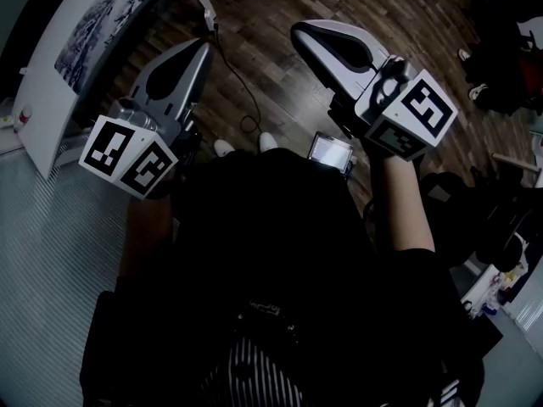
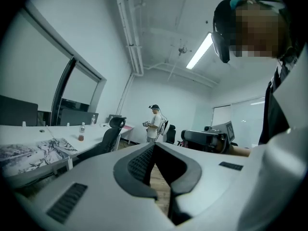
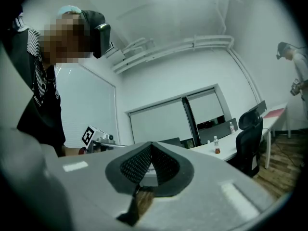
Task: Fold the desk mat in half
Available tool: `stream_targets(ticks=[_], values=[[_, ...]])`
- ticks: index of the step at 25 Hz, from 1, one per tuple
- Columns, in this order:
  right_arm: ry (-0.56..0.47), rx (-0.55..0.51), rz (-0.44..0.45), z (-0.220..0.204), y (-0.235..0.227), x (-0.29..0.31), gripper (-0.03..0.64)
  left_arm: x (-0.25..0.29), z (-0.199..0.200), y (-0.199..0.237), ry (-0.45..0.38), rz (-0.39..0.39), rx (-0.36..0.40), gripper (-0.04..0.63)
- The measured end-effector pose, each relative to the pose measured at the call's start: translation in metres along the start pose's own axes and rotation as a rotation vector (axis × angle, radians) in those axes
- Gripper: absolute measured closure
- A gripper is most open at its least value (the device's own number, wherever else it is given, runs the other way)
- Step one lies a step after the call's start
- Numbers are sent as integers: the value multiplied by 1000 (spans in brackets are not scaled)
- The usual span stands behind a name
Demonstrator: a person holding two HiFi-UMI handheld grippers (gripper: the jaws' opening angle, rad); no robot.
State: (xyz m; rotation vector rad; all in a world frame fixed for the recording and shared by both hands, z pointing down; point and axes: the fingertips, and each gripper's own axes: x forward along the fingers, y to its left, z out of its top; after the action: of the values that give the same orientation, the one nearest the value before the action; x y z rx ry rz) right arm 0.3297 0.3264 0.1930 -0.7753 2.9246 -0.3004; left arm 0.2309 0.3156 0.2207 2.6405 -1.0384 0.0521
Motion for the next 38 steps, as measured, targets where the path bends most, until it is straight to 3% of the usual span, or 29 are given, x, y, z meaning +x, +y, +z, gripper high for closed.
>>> stream_targets(ticks=[9, 17, 27, 35, 38], values=[[-41, 9, 26, 6, -8, -19, 612, -8, 5, -8, 4, 72, 45, 592], [-31, 32, 25, 0, -21, -14, 612, -9, 2, 2, 22, 76, 52, 592], [80, 54, -74, -17, -69, 39, 614, 18, 19, 94, -4, 44, 6, 592], [102, -26, -65, 12, -113, 116, 612, 43, 55, 166, -41, -10, 44, 592], [94, -31, -43, 20, -121, 154, 612, 42, 62, 190, -20, -35, 67, 592]])
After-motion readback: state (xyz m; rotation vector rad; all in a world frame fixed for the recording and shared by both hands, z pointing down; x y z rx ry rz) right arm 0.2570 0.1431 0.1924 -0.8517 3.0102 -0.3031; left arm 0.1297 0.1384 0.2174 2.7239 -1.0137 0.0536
